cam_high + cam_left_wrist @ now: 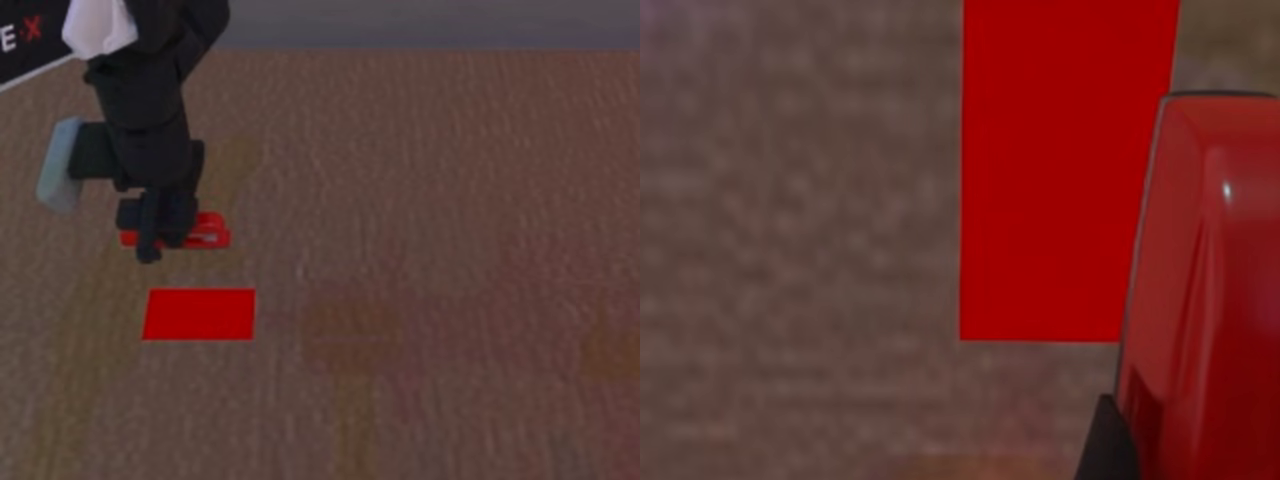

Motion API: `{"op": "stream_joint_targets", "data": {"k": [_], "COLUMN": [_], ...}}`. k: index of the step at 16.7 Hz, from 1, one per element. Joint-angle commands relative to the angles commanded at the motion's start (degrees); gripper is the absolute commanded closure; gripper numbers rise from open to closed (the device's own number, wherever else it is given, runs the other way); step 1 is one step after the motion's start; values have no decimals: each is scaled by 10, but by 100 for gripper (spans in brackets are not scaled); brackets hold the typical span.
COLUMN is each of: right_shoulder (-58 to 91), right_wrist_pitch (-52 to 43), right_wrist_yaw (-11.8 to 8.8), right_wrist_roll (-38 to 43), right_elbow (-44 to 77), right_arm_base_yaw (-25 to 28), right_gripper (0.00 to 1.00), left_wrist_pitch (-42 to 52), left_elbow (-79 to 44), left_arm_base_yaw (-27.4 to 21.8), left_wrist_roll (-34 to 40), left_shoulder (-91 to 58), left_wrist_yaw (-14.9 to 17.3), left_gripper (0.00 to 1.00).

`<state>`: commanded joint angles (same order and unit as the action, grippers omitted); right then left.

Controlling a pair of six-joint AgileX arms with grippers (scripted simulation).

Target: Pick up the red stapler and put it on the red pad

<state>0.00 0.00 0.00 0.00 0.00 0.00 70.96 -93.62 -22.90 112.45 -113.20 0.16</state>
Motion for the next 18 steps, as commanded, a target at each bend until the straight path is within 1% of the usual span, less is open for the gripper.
{"op": "stream_joint_targets", "data": {"k": [2,4,9,11,16,18], "right_shoulder": [0,0,0,0,0,0], "right_wrist_pitch": [0,0,0,0,0,0], "right_wrist_yaw": [0,0,0,0,0,0], "right_wrist_roll": [0,0,0,0,0,0], "right_elbow": [0,0,0,0,0,0], "right_arm_base_yaw": [0,0,0,0,0,0], "right_gripper": [0,0,0,0,0,0], "left_wrist_pitch": [-2,-23,-158,-195,-209,-209], "left_elbow": [3,19,107,137,150,150], "left_arm_base_yaw": [-3,-3,1,1,1,1], "left_wrist_roll": [-2,-2,-2,-2,-2,-2], "left_shoulder": [-1,-7,-41,-54,-59,-59], "left_wrist_yaw": [0,0,0,0,0,0], "left_gripper": [100,100,100,100,100,85]}}
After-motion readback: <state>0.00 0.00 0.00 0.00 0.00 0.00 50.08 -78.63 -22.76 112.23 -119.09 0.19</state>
